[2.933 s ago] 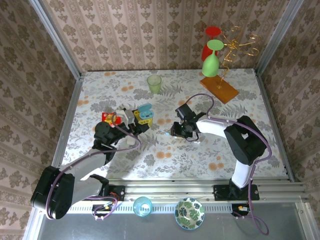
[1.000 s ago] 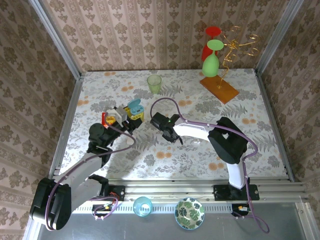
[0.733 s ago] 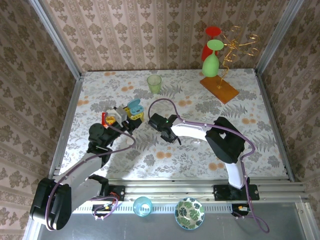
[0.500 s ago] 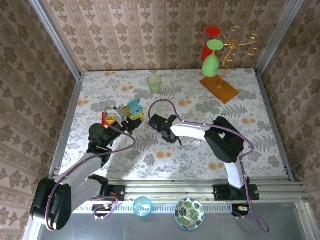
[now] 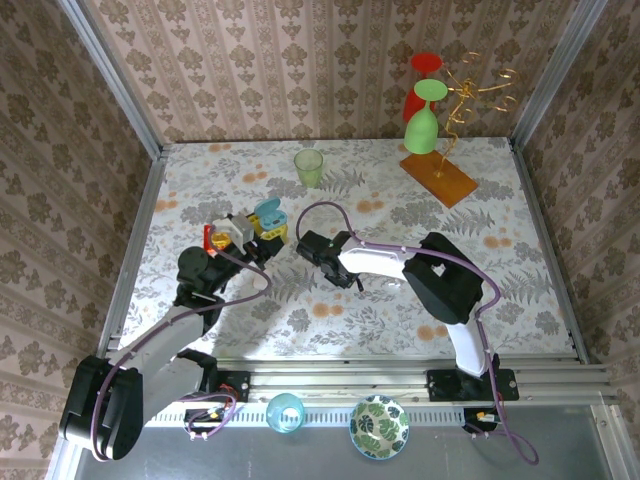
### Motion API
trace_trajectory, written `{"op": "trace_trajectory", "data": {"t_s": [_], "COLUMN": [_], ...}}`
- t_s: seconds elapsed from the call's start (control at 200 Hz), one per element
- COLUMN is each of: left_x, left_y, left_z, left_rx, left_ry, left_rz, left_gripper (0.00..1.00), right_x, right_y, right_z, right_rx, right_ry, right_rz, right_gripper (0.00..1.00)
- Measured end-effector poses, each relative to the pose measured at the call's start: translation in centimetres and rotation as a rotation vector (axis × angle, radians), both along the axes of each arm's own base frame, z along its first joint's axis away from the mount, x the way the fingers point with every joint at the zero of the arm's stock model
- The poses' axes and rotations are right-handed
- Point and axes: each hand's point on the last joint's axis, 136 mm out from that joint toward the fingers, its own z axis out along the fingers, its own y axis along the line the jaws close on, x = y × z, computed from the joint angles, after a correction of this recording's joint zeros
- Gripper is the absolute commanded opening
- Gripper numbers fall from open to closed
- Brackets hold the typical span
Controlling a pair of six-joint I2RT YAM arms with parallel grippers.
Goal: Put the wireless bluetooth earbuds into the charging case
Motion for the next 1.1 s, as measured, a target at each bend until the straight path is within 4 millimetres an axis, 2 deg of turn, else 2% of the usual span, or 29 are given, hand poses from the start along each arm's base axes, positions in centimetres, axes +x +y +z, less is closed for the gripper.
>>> {"op": "trace_trajectory", "data": {"t_s": [0.165, 0.435, 0.63, 0.75, 0.915, 1.1], "left_x": [0.0, 0.1, 0.9, 1.3, 1.2, 0.6], "left_y": [0.0, -0.1, -0.5, -1.0, -2.2, -3.7], "left_z": [0.0, -0.2, -1.9, -3.1, -4.3, -4.9], "left_rx": [0.000, 0.004, 0.025, 0.038, 0.052, 0.068], "left_ry": [0.000, 0.004, 0.051, 0.080, 0.106, 0.111], "left_rz": [0.000, 0.000, -0.008, -0.019, -0.055, -0.102], "left_gripper": [0.19, 0.19, 0.18, 0.18, 0.18, 0.18], "right_x": [0.1, 0.2, 0.6, 1.5, 0.8, -0.7], "right_y": [-0.2, -0.5, -0.9, -2.6, -5.2, -5.2], "right_z": [0.1, 1.0, 5.2, 7.2, 6.8, 6.1], "right_rx": [-0.014, 0.017, 0.269, 0.465, 0.678, 0.933], "right_ry": [-0.008, -0.030, -0.023, 0.015, 0.132, 0.298], "right_rz": [-0.001, -0.038, -0.180, -0.352, -0.581, -0.739], "right_gripper": [0.18, 0.19, 0.19, 0.19, 0.17, 0.16]}}
